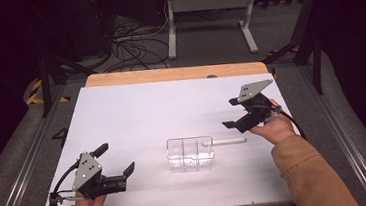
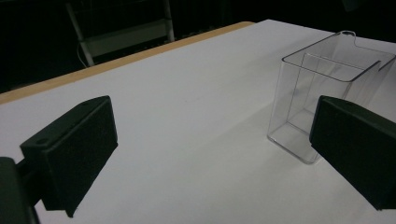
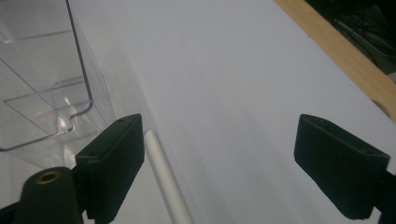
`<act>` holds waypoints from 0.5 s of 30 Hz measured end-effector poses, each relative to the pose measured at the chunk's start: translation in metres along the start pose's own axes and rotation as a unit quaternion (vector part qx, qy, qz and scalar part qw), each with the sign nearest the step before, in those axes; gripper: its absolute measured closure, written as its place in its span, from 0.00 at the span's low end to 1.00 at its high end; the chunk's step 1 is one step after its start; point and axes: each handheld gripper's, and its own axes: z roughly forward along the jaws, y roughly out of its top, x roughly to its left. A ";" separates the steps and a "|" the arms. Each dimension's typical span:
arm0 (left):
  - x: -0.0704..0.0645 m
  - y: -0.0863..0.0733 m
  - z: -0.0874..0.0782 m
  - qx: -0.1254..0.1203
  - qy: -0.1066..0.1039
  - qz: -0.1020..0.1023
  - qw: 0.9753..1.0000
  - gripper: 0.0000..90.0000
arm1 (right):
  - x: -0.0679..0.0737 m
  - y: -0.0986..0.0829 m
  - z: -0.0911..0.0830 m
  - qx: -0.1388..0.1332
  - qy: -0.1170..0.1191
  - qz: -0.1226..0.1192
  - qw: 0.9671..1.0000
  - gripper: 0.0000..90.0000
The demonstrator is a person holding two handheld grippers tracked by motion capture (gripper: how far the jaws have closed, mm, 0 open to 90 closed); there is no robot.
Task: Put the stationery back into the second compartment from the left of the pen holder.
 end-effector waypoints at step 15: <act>0.001 0.000 0.001 0.000 0.000 -0.001 1.000 0.02 | 0.004 -0.007 0.030 0.085 0.047 -0.032 0.995 0.38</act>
